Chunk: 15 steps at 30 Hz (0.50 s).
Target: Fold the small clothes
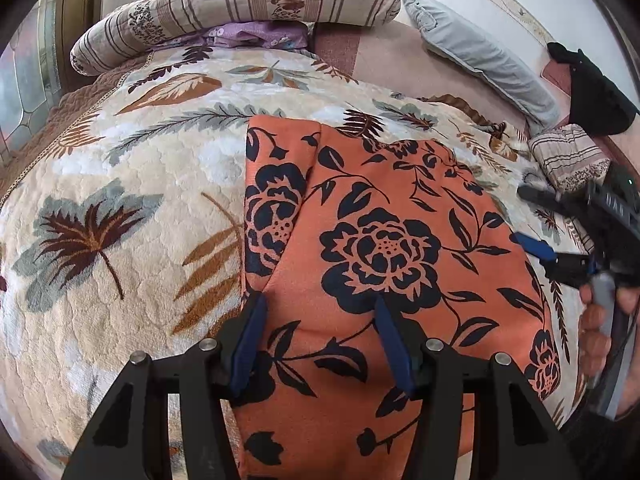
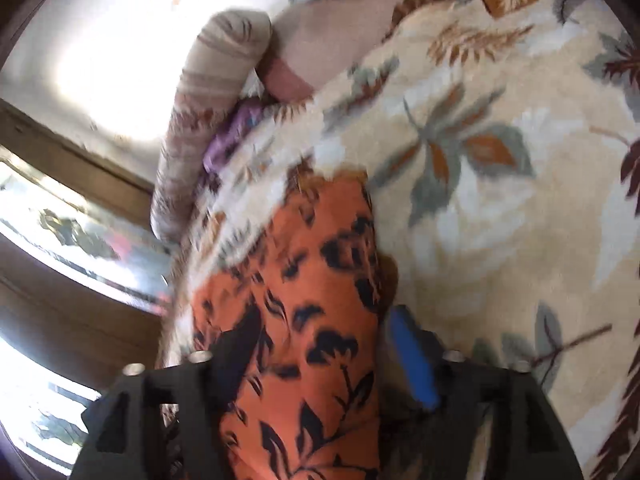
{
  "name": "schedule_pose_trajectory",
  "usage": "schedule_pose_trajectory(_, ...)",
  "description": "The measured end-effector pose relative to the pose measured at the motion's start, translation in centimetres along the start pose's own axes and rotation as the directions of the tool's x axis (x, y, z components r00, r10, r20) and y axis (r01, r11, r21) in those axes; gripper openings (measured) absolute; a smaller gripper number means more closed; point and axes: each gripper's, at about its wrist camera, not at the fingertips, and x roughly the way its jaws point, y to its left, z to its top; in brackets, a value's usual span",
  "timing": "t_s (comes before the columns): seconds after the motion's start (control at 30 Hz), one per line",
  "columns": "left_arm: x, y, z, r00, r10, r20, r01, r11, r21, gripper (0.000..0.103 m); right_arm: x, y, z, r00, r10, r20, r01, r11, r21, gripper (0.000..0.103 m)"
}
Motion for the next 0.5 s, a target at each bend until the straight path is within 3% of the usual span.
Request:
schedule_pose_trajectory(0.03, 0.0, -0.1, 0.0, 1.0, 0.004, 0.001, -0.004, 1.0, 0.004, 0.057, 0.9, -0.4, 0.7, 1.0, 0.025, -0.017, -0.024, 0.999, 0.046, 0.082)
schedule_pose_trajectory(0.1, 0.0, -0.1, 0.0, 1.0, 0.004, 0.002, -0.004, 1.0, 0.007, 0.057, 4.2, -2.3, 1.8, 0.989, 0.059, -0.137, -0.037, 0.987, 0.159, 0.081)
schedule_pose_trajectory(0.17, 0.0, 0.1, 0.0, 1.0, -0.002, 0.002, 0.002, 1.0, 0.001, 0.057, 6.0, -2.4, 1.9, 0.976, 0.078, -0.201, -0.05, 0.989, 0.142, 0.041)
schedule_pose_trajectory(0.23, 0.0, 0.2, -0.1, 1.0, -0.008, 0.005, 0.008, 1.0, 0.0, 0.057, 5.1, 0.1, 1.5, 0.988, -0.003, -0.154, 0.004, 1.0, 0.003, 0.037)
schedule_pose_trajectory(0.3, 0.0, 0.1, -0.1, 1.0, -0.006, 0.009, 0.006, 1.0, 0.009, 0.057, 3.9, 1.8, 0.7, 0.991, -0.106, -0.087, 0.099, 0.992, -0.084, 0.037)
schedule_pose_trajectory(0.37, -0.2, 0.1, 0.1, 1.0, -0.014, 0.001, 0.014, 1.0, 0.005, 0.057, 4.0, 2.7, -0.3, 0.972, -0.232, -0.047, 0.221, 0.96, -0.169, 0.042)
schedule_pose_trajectory(0.4, -0.5, 0.3, 0.3, 1.0, -0.029, -0.009, 0.029, 1.0, -0.006, 0.057, 3.8, 2.8, -0.5, 0.97, -0.237, -0.047, 0.226, 0.96, -0.168, 0.057)
schedule_pose_trajectory(0.43, -1.2, 0.5, 0.5, 0.999, -0.047, -0.019, 0.046, 0.999, -0.025, 0.057, 2.9, 2.8, -0.9, 0.971, -0.238, -0.026, 0.231, 0.96, -0.158, 0.063)
schedule_pose_trajectory(0.5, -3.7, 0.9, 0.4, 0.998, -0.068, 0.001, 0.068, 0.996, -0.056, 0.057, -0.4, 3.2, -2.0, 0.974, -0.221, 0.053, 0.227, 0.959, -0.169, 0.063)
